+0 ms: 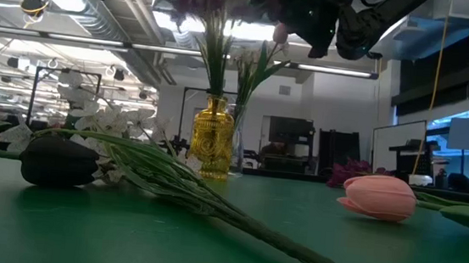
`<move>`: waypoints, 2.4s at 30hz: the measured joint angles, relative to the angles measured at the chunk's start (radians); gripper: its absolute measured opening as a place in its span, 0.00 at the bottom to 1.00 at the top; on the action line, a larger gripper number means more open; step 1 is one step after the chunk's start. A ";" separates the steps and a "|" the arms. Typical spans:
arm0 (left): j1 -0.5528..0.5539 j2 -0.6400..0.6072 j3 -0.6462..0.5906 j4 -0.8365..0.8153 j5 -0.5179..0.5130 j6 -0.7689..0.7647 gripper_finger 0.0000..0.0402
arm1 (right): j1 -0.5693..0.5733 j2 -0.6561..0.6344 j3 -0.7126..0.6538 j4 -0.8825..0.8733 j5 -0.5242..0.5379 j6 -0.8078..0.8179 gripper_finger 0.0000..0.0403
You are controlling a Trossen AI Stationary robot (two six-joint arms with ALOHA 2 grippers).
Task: Sort flowers into vase by color
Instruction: Put the top black flower into the yellow vase, then put the black flower into the yellow vase
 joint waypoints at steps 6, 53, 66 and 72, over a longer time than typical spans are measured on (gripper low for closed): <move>0.000 0.000 0.000 0.000 0.000 -0.004 0.51 | 0.000 0.000 0.000 -0.113 -0.008 -0.036 0.01; -0.002 0.000 0.000 -0.061 0.001 -0.137 0.51 | -0.010 0.049 -0.001 -0.465 -0.245 -0.007 0.27; -0.032 0.000 0.000 -0.067 0.000 -0.136 0.51 | -0.101 -0.043 -0.001 -0.657 -0.335 -0.052 0.43; -0.032 -0.006 0.030 -0.090 0.001 -0.131 0.51 | -0.154 -0.168 -0.001 -0.926 -0.317 -0.219 0.45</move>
